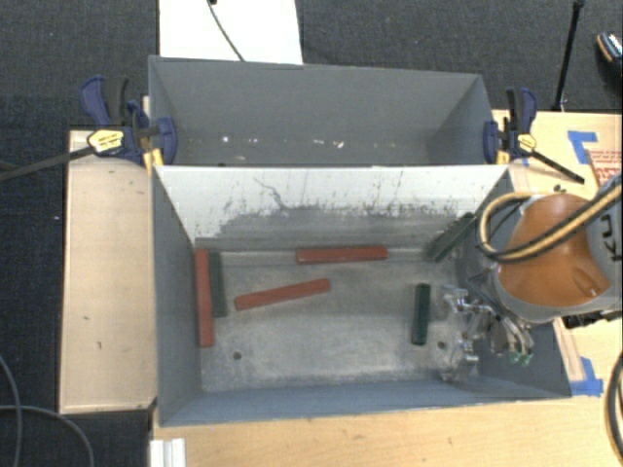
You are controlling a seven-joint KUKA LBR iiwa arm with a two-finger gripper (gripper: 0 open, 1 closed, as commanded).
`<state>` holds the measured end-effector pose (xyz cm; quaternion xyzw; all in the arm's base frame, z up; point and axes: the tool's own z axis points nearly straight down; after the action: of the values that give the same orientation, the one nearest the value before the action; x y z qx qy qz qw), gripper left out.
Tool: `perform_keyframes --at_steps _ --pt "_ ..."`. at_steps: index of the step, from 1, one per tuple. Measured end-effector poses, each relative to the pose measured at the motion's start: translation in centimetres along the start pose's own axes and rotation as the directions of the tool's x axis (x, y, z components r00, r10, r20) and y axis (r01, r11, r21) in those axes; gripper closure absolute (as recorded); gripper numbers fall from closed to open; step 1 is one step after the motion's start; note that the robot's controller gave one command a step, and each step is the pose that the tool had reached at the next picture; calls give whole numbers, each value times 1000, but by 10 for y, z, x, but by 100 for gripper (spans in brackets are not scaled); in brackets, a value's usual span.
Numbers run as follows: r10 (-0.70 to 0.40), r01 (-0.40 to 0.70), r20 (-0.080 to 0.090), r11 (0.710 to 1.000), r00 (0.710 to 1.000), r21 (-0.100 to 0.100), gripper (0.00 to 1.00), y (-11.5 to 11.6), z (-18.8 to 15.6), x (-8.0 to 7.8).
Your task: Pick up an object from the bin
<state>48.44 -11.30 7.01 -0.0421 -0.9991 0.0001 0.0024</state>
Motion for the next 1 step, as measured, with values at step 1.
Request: perform_keyframes --at_steps 1 --pt "-452 452 11 892 892 2 0 69 -1 -25"
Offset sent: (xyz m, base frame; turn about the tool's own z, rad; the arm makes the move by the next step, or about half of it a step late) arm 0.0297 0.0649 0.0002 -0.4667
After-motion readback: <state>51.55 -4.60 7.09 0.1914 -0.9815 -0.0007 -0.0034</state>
